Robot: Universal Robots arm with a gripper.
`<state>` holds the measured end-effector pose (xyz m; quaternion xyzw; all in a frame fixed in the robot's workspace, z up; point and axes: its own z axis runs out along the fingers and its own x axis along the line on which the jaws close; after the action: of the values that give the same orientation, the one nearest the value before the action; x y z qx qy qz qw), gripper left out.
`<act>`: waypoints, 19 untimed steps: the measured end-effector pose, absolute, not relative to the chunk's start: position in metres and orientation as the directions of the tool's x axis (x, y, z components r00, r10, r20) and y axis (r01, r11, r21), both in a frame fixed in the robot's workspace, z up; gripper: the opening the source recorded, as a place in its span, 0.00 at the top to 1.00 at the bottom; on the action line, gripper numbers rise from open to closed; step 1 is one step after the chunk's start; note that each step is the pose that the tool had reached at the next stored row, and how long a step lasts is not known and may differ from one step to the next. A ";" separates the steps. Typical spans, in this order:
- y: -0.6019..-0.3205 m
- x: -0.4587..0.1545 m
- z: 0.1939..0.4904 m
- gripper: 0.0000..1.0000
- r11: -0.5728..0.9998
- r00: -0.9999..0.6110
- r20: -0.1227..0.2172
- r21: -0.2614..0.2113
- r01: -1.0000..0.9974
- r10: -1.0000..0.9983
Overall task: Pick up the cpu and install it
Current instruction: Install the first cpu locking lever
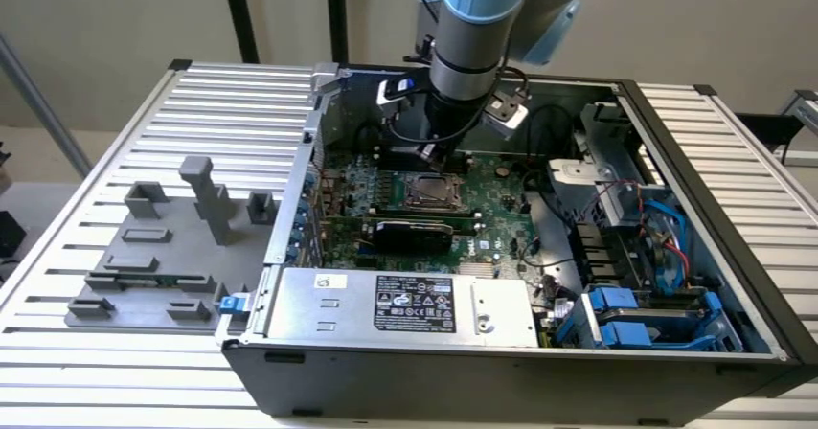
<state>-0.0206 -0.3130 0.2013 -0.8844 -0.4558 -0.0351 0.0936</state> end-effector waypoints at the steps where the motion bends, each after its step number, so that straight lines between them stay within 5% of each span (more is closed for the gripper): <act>1: -0.313 -0.020 0.201 0.89 -0.567 0.582 0.147 -0.133 0.813 0.800; 19: -0.322 -0.027 0.212 0.89 -0.564 0.582 0.163 -0.144 0.813 0.797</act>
<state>-0.0268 -0.3219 0.2124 -0.8834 -0.4557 -0.0394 0.1021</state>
